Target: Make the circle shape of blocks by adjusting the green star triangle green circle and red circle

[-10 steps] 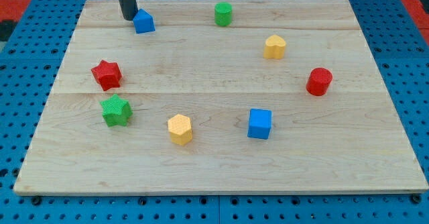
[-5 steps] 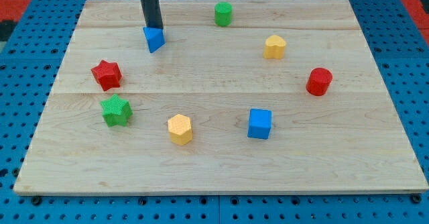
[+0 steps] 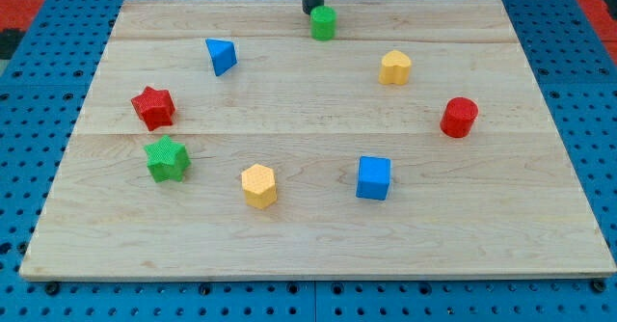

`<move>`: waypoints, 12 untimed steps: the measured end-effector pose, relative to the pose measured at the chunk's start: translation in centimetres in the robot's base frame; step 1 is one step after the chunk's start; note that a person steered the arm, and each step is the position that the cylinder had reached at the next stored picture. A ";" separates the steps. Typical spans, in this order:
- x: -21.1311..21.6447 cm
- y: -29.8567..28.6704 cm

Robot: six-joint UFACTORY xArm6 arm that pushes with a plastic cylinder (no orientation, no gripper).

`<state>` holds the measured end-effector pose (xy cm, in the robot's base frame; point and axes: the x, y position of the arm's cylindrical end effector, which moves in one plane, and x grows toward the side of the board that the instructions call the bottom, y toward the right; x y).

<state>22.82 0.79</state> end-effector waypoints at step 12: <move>4.1 23.7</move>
<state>26.89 24.44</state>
